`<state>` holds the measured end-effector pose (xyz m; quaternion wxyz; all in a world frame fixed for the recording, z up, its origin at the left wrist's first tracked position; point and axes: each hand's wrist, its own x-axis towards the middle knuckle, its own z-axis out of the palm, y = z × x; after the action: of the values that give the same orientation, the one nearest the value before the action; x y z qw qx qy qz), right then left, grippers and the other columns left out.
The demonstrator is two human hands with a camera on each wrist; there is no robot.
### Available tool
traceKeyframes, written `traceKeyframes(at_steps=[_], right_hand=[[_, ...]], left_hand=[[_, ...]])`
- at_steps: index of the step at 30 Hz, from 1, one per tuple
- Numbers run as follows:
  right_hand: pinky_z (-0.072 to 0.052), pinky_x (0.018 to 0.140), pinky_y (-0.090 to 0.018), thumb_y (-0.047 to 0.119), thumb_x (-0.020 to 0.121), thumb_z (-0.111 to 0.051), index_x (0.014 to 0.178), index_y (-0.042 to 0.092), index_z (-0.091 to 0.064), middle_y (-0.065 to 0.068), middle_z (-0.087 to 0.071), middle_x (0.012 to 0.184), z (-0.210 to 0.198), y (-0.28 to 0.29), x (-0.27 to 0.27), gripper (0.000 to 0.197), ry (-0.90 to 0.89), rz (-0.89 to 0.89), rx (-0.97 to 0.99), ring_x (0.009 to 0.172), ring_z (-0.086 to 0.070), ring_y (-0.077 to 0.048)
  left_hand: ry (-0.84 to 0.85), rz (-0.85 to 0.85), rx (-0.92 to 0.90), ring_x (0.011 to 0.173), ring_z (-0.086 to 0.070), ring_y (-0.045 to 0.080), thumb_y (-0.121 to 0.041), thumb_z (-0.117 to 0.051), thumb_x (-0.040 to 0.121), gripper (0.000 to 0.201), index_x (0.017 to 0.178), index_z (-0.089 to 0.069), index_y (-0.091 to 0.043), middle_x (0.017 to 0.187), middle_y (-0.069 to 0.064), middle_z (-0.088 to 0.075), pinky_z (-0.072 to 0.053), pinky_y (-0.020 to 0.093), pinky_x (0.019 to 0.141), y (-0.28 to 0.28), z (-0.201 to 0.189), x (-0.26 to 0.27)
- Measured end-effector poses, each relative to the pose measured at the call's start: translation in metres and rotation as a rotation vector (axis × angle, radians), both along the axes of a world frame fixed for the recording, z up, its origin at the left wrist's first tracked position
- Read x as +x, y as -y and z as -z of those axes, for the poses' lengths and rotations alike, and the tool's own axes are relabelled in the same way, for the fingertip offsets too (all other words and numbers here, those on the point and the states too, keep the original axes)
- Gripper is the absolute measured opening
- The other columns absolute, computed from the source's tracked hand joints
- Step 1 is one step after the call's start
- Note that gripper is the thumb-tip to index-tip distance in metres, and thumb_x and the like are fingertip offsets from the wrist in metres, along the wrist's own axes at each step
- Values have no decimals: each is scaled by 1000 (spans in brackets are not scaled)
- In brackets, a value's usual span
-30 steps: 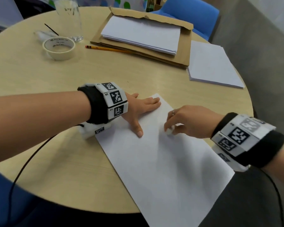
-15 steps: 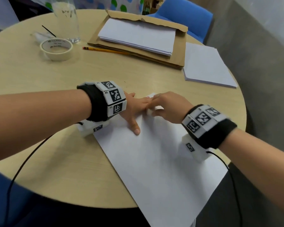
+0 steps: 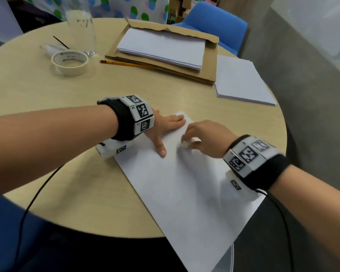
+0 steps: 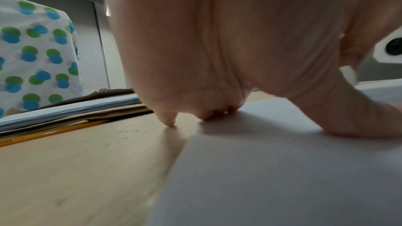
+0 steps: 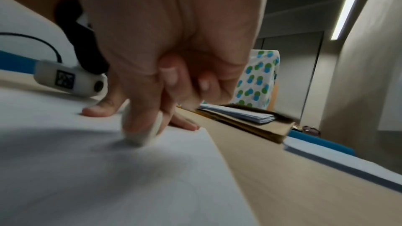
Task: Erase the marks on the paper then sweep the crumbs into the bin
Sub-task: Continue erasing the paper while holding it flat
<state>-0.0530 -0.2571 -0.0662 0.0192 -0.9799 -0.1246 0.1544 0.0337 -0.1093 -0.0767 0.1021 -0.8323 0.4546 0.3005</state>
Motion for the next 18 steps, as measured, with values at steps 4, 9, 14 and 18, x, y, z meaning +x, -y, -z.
traceKeyframes(at_steps=[4, 9, 14, 18], right_hand=[[-48, 71, -22, 21, 87, -59, 103, 23, -69, 11, -64, 97, -5, 25, -23, 19, -40, 186, 217, 78, -59, -16], [-32, 40, -14, 14, 91, -48, 81, 13, -57, 1, -51, 76, 18, 37, -48, 14, 117, 1296, 1811, 33, -39, -5], [-24, 49, -18, 14, 72, -49, 84, 9, -59, 3, -38, 64, 37, 31, -61, 16, 132, 1325, 2118, 38, -32, -8], [-32, 43, -16, 16, 58, -50, 83, 7, -59, 2, -37, 62, 37, 34, -62, 28, 146, 1321, 2149, 40, -34, -9]], left_hand=[[17, -32, 43, 146, 8, 13, -52, -67, 77, 116, 147, 20, -20, 156, -7, 22, 2, 43, 117, 2, -5, -3], [112, -14, -23, 147, -4, 19, -48, -52, 89, 89, 150, 7, -21, 159, -5, 10, -4, 44, 118, 8, -13, -23], [57, 311, -120, 146, 8, 17, -50, -34, 95, 77, 149, 11, -19, 157, -1, 17, 1, 43, 117, 26, 4, -88], [79, 94, -14, 146, 10, 18, -56, -28, 94, 78, 149, 12, -18, 158, 0, 17, 3, 42, 117, 12, 8, -58]])
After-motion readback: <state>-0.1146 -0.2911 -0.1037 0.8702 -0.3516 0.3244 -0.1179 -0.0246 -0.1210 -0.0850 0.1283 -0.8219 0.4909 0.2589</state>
